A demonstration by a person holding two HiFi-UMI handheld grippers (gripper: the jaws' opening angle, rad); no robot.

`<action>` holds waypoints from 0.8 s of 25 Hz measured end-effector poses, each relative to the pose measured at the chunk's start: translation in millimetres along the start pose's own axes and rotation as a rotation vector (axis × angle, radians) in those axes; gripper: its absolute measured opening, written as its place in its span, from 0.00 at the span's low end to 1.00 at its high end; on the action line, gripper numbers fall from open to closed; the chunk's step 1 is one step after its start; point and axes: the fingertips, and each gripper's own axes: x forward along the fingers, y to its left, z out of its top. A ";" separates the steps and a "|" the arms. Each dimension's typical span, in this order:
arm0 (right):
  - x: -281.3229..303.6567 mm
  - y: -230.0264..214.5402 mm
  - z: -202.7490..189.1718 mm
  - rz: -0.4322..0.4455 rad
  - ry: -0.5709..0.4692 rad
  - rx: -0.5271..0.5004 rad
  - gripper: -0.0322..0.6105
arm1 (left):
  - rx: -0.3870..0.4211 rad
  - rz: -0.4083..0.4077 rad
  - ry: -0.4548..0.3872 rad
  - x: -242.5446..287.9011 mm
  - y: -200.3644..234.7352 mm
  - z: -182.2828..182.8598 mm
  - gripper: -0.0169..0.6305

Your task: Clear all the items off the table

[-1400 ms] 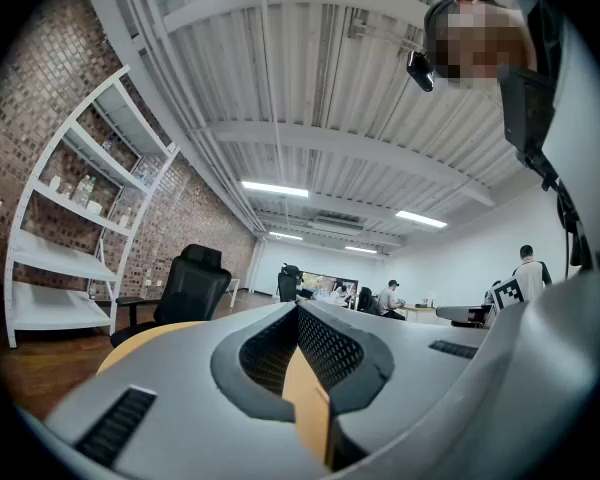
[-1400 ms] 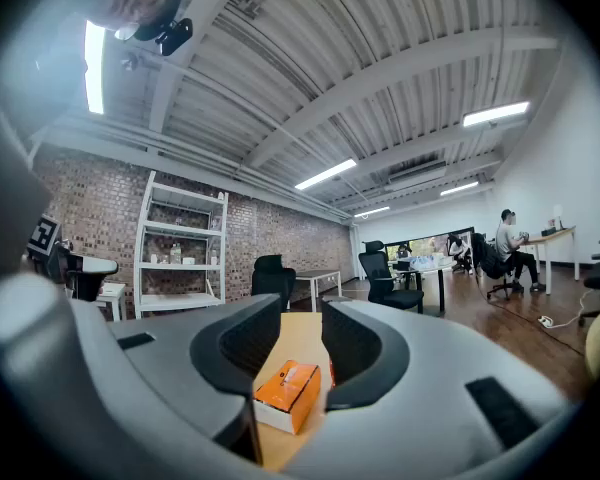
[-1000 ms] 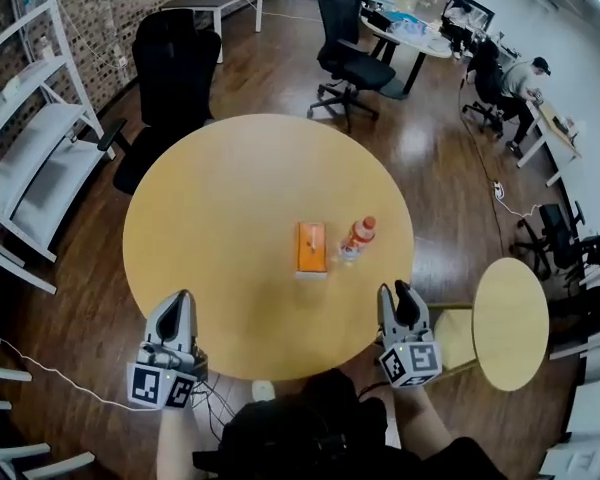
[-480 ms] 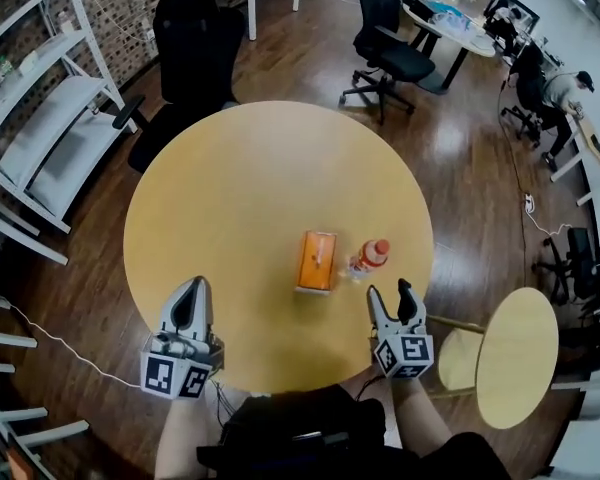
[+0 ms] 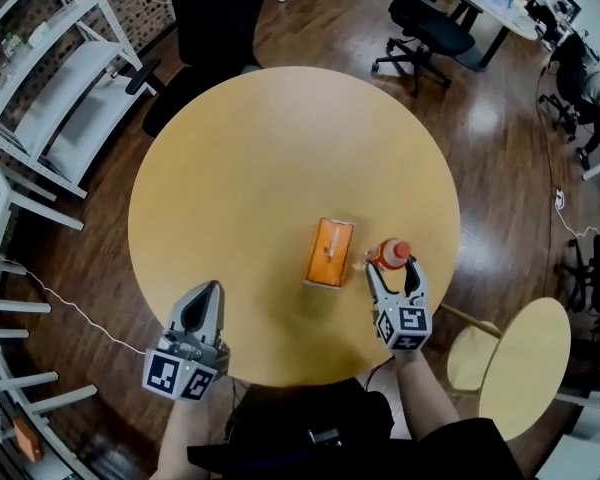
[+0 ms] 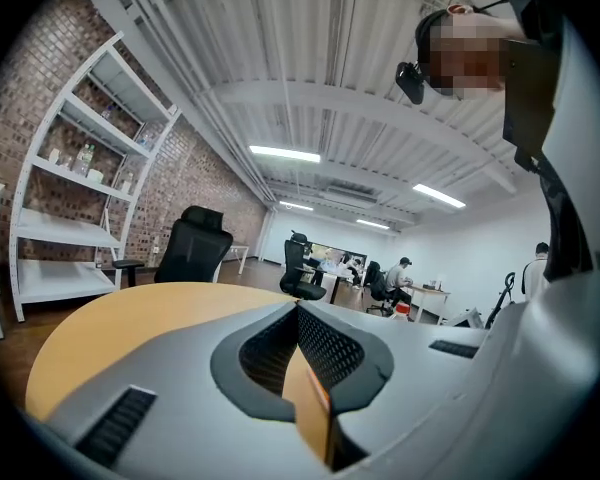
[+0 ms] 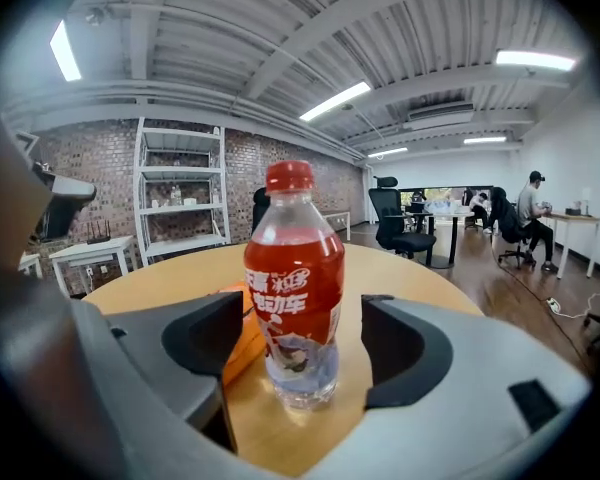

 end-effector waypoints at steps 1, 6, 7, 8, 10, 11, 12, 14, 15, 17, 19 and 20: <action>6.2 2.5 0.1 0.009 -0.003 -0.008 0.64 | -0.008 -0.004 0.013 -2.5 1.4 -2.7 0.02; 29.6 13.5 2.6 0.051 -0.018 -0.031 0.63 | -0.027 -0.021 0.042 -12.9 -1.5 -7.1 0.02; 30.8 11.7 2.2 0.048 -0.017 -0.026 0.59 | -0.025 -0.025 0.044 -14.0 -4.3 -6.4 0.02; 31.1 9.4 1.2 0.043 -0.013 -0.022 0.57 | -0.022 -0.029 0.043 -15.4 -6.9 -5.1 0.02; 30.7 6.7 -2.3 0.035 0.004 -0.021 0.55 | -0.019 -0.038 0.032 -18.9 -9.1 -0.7 0.02; 29.8 6.8 -3.4 0.032 0.011 -0.020 0.54 | -0.016 -0.042 0.023 -20.9 -8.3 2.5 0.02; 27.6 7.6 -3.2 0.030 0.015 -0.018 0.54 | -0.014 -0.046 0.012 -23.2 -6.7 6.0 0.02; 18.7 9.5 2.9 0.022 0.004 -0.017 0.53 | -0.013 -0.055 -0.013 -29.7 -2.1 13.1 0.02; 12.8 10.6 8.0 0.015 -0.008 -0.018 0.53 | -0.013 -0.059 -0.027 -33.7 1.1 16.3 0.02; -1.3 12.2 17.8 -0.011 -0.037 -0.016 0.53 | -0.013 -0.069 -0.049 -41.7 8.7 20.1 0.02; -19.9 9.6 27.3 -0.053 -0.071 -0.007 0.53 | -0.018 -0.096 -0.067 -43.8 12.9 21.4 0.02; -31.1 6.9 32.5 -0.079 -0.090 -0.003 0.53 | -0.022 -0.118 -0.075 -42.1 12.7 21.8 0.02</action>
